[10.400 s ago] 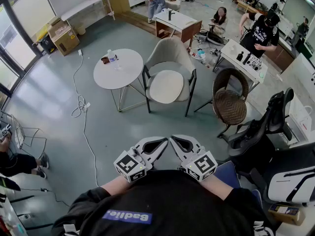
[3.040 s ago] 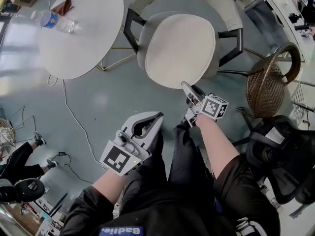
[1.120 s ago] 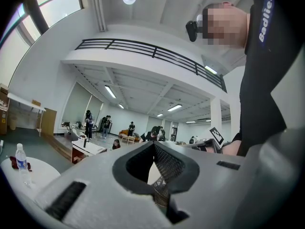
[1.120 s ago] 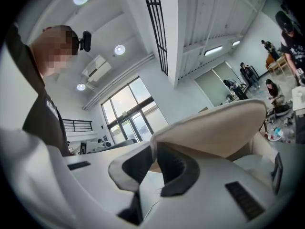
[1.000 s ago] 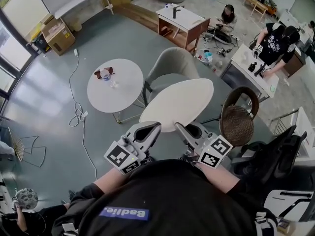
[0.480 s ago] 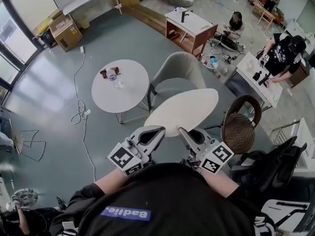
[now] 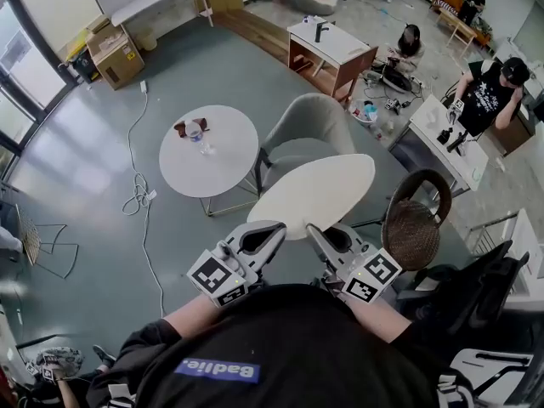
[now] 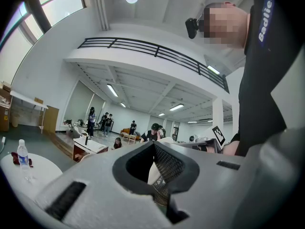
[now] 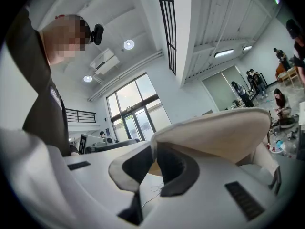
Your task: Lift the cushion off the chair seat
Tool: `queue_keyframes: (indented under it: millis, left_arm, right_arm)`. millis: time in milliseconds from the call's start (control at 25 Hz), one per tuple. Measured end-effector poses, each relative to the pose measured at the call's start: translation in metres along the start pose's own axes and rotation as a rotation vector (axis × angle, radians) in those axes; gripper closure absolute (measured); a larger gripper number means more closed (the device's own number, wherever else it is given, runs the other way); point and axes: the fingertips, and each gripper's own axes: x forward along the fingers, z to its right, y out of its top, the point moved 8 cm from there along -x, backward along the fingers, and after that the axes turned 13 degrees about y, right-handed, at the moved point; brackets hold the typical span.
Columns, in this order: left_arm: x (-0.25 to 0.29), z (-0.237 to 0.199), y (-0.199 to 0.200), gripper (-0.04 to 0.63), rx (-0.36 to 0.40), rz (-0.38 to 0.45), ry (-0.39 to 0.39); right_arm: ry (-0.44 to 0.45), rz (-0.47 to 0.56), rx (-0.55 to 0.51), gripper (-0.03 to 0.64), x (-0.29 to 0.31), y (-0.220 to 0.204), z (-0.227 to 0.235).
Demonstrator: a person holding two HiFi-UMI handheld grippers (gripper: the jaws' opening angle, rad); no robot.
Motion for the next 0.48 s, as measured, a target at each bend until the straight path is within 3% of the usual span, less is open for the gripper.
queue_keyframes:
  millis: [480]
  left_arm:
    - [-0.0013,-0.0015,0.0002,0.58,-0.003,0.005,0.004]
  right_arm:
    - [0.001,-0.004,-0.005,0.572,0.0013,-0.0002,-0.0008]
